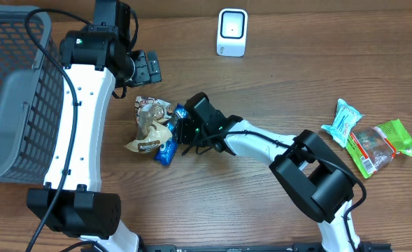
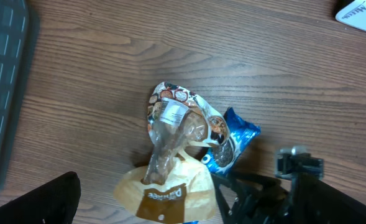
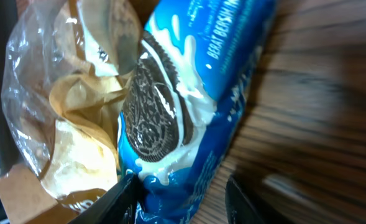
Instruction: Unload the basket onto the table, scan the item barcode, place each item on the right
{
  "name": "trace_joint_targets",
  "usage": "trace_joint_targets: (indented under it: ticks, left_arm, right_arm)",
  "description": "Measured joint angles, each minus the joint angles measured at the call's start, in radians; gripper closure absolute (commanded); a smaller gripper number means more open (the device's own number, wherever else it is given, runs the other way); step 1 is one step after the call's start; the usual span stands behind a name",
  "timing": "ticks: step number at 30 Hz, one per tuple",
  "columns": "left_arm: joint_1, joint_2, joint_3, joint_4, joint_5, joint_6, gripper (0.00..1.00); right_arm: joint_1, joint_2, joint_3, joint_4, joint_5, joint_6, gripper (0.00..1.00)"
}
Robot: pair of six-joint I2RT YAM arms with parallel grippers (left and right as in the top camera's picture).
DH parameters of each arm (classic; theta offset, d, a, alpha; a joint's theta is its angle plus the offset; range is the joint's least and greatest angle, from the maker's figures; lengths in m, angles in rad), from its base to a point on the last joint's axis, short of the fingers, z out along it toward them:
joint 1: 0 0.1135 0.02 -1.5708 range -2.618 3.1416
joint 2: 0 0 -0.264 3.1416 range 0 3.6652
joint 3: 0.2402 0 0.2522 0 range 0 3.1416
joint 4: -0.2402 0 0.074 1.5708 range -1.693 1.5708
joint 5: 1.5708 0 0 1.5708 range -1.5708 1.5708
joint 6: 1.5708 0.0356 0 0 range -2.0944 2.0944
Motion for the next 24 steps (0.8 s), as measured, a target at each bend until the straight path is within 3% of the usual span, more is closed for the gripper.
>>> trace_joint_targets:
  ticks: [1, 4, 5, 10, 17, 20, 24]
  left_arm:
    - [0.000, 0.000, 0.000, 0.000, 0.000, 0.000, 0.00]
    - [0.000, 0.000, 0.000, 0.000, 0.000, 0.000, 0.00]
    - [0.000, 0.000, 0.000, 0.000, 0.000, 0.000, 0.00]
    - [0.000, 0.000, 0.000, 0.000, 0.000, 0.000, 0.00]
    - [0.000, 0.000, 0.000, 0.000, 0.000, 0.000, 0.00]
    - [0.000, 0.000, 0.000, 0.000, 0.000, 0.000, 0.00]
    - [0.000, 0.000, 0.000, 0.000, 0.000, 0.000, 0.00]
  right_arm:
    - [0.001, 0.002, 0.000, 0.003, 0.000, -0.002, 0.66]
    - [0.003, 0.003, 0.000, -0.011, 0.001, -0.006, 0.95]
    - [0.002, 0.003, 0.000, -0.015, 0.002, 0.000, 0.96]
    - [-0.039, -0.002, 0.023, -0.126, -0.053, -0.003, 0.96]
    - [-0.221, -0.110, 0.029, -0.513, -0.109, -0.082, 0.96]
    - [-0.324, -0.137, 0.027, -0.669, -0.153, -0.195, 0.82]
    - [-0.369, -0.139, 0.027, -0.742, -0.182, -0.327, 0.72]
